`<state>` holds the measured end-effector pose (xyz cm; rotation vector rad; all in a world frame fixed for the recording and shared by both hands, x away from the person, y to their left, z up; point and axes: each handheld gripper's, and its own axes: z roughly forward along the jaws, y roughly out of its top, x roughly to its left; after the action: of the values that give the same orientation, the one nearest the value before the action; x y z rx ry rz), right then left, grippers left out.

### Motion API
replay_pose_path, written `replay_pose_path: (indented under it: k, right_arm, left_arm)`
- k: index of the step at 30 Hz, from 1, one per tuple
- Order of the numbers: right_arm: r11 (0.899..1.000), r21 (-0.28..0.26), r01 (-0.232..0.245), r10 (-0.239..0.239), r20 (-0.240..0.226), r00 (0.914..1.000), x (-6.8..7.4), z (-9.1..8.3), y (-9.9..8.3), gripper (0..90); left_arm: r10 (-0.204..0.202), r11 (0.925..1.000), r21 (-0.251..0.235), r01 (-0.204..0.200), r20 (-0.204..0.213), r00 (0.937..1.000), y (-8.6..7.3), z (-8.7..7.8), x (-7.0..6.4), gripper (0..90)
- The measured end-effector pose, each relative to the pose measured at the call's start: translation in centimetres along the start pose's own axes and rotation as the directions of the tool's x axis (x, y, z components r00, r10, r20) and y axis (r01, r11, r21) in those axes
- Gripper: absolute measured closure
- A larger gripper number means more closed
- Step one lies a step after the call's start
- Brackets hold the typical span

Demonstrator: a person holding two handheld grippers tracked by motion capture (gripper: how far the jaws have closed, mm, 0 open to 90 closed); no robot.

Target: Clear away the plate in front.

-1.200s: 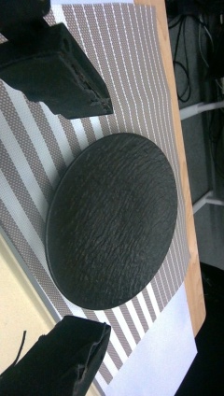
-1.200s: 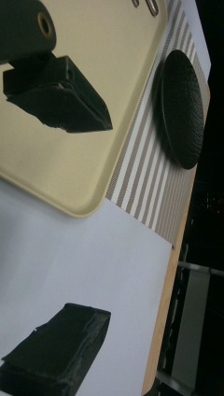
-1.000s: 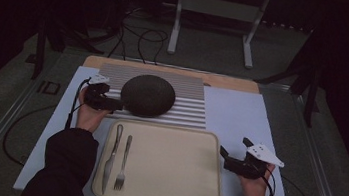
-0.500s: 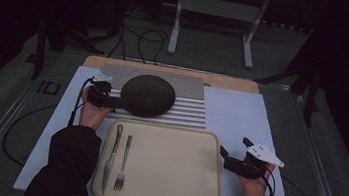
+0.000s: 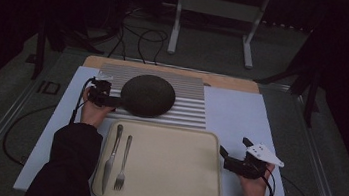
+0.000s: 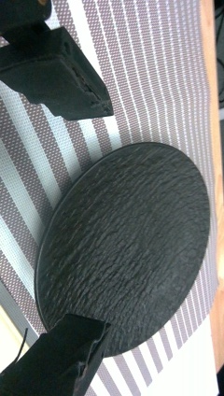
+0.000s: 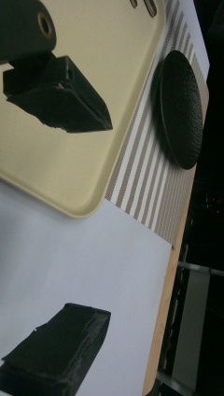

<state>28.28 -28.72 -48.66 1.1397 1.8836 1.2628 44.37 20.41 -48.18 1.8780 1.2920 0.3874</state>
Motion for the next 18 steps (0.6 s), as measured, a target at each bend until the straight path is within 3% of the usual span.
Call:
replay_pose_path:
  k: [10, 12, 18]
  right_arm:
    - [1.000, -0.002, -0.004, 0.004, -0.003, 1.0000, 0.0, -0.1, 0.0, 8.2]
    - [1.000, -0.001, -0.003, 0.003, -0.003, 1.0000, -0.1, -0.1, 0.0, 8.2]
    - [1.000, -0.001, -0.005, 0.005, -0.004, 1.0000, -0.1, -0.1, 0.0, 8.2]
  left_arm:
    - [-0.019, 0.9991, 0.038, 0.019, -0.001, 0.9998, 0.1, 1.5, 0.1, 1.8]
    - [-0.049, 0.9977, 0.048, 0.048, 0.013, 0.9987, 0.0, 1.9, 0.4, 2.7]
    - [-0.091, 0.9934, 0.073, 0.088, 0.041, 0.9950, -0.3, 2.5, 0.8, 7.3]
